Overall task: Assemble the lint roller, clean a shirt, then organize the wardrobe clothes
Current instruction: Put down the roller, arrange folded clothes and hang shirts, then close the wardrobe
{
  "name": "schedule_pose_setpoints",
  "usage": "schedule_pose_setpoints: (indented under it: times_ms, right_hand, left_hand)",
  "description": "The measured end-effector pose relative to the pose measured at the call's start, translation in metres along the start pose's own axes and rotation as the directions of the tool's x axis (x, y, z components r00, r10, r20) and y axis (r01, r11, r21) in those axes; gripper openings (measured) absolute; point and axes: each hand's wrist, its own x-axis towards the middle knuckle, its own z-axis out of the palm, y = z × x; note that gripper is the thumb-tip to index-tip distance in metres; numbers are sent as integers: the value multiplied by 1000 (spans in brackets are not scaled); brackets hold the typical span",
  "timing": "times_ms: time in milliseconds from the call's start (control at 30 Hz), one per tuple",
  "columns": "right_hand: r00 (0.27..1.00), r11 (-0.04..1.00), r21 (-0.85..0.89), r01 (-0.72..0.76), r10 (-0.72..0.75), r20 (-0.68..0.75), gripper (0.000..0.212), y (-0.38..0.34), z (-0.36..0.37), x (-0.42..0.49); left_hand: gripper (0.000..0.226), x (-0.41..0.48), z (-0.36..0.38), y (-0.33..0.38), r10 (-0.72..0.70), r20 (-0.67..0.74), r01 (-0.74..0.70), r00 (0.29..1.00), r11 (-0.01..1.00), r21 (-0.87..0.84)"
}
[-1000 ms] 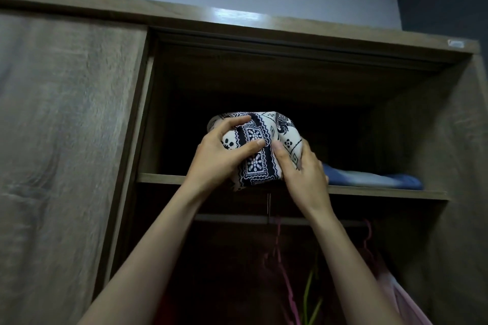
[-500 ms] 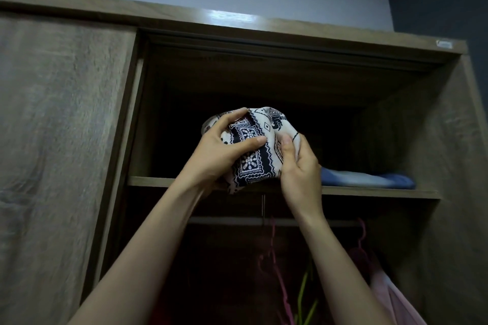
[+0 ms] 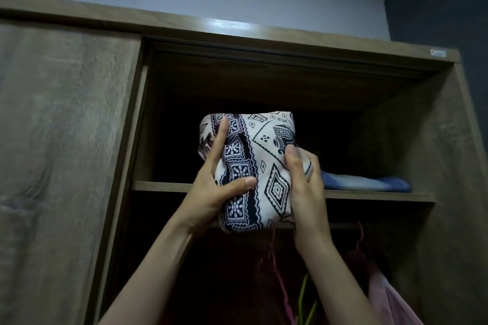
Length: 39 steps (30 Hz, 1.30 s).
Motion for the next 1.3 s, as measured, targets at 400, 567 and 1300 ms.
schedule_pose_setpoints:
  times_ms: [400,567,1300]
  right_hand:
    - [914,830,-413,376,-406,16,72,-26,-43,-18]
    - [876,793,-378,478,-460,143,51,-35,-76,10]
    - [952,633,-715,298,-140,273,50,32,-205,162]
  left_hand:
    - [84,0,46,13,57,28,-57,998,998,-9]
    - [80,28,76,24,40,82,-45,996,997,59]
    - [84,175,151,-85,-359,42,289,932,809,511]
